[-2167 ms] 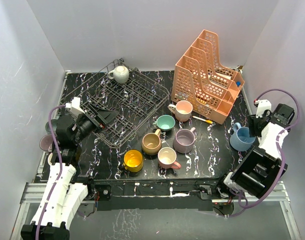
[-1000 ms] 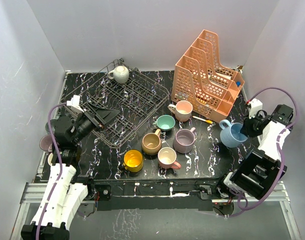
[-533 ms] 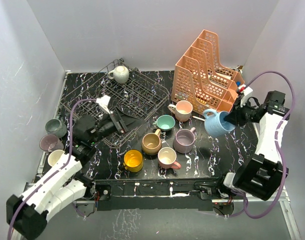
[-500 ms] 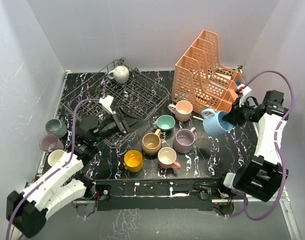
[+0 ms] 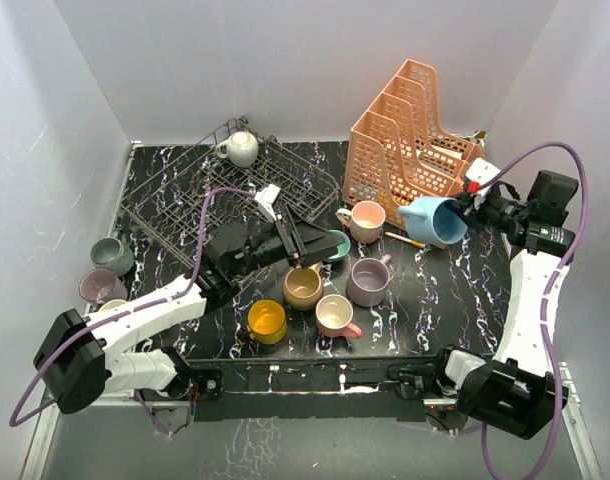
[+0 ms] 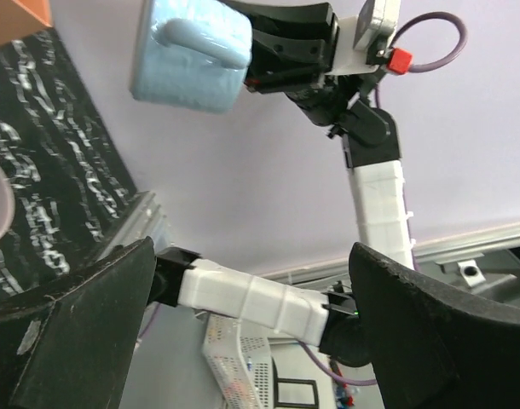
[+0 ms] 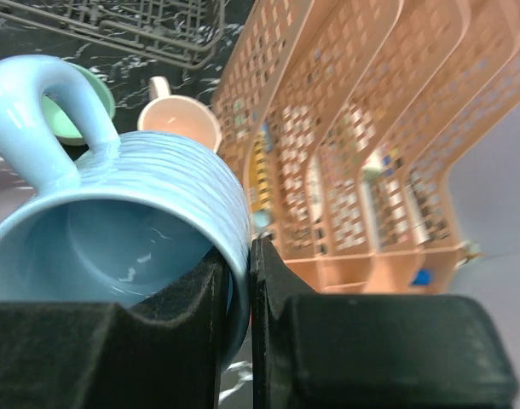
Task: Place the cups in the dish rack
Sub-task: Pick up the cup at the center of the board.
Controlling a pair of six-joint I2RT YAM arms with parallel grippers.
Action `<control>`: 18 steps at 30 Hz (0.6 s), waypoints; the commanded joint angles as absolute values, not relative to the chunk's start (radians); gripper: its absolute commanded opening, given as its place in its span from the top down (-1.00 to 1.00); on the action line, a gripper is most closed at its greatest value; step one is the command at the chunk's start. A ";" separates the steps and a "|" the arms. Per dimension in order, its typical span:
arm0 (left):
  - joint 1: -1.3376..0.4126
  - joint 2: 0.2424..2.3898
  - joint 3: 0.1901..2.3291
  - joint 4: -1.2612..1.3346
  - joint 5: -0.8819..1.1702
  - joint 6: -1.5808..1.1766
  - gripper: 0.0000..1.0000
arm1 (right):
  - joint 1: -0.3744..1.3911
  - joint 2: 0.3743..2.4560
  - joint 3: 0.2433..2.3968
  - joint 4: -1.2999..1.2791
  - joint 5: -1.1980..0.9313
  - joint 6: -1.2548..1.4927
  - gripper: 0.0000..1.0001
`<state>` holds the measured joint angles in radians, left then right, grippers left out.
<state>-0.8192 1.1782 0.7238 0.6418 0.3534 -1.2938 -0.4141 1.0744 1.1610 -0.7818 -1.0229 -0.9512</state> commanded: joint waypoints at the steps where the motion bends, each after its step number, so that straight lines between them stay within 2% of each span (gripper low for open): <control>1: -0.851 1.207 0.771 0.804 0.350 -1.371 -0.88 | -0.410 1.002 1.173 -0.496 -1.205 -1.122 0.85; 5: -0.867 1.265 0.780 0.886 0.368 -1.426 -0.89 | -0.402 0.965 1.148 -0.404 -1.303 -1.239 0.85; 12: -0.910 1.363 0.845 0.946 0.393 -1.452 -0.91 | -0.382 0.893 1.110 -0.413 -1.342 -1.454 0.85; 18: -0.951 1.472 0.917 0.971 0.361 -1.459 -0.91 | -0.379 0.833 1.072 -0.417 -1.371 -1.500 0.84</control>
